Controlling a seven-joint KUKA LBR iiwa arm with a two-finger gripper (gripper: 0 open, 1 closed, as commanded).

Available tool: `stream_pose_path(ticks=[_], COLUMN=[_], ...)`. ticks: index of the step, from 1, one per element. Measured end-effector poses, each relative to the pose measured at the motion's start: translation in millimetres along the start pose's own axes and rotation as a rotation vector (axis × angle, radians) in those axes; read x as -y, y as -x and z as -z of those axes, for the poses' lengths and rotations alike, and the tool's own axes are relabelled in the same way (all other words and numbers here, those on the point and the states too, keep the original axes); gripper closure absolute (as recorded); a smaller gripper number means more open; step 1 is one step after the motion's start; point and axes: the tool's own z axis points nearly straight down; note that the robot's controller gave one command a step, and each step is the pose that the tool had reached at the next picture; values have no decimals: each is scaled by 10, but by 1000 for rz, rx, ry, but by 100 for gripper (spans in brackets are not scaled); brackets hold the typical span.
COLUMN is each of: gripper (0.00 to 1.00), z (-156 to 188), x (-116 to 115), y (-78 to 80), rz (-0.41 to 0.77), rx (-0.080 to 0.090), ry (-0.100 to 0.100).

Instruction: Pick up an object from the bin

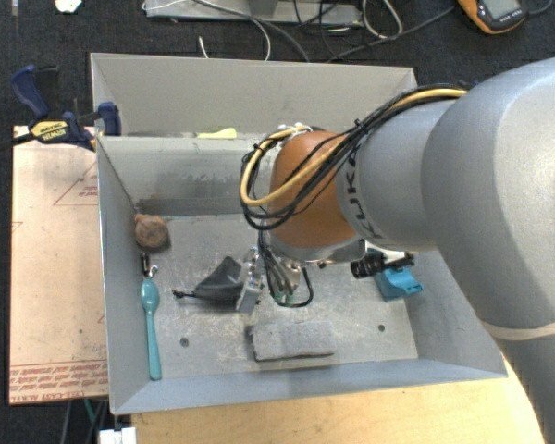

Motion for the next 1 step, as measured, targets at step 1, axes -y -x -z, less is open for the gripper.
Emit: stream_pose_path(ticks=[1], gripper=[100], z=[207], x=[-3], y=[-3], rz=[0], rx=[-1], ry=[0])
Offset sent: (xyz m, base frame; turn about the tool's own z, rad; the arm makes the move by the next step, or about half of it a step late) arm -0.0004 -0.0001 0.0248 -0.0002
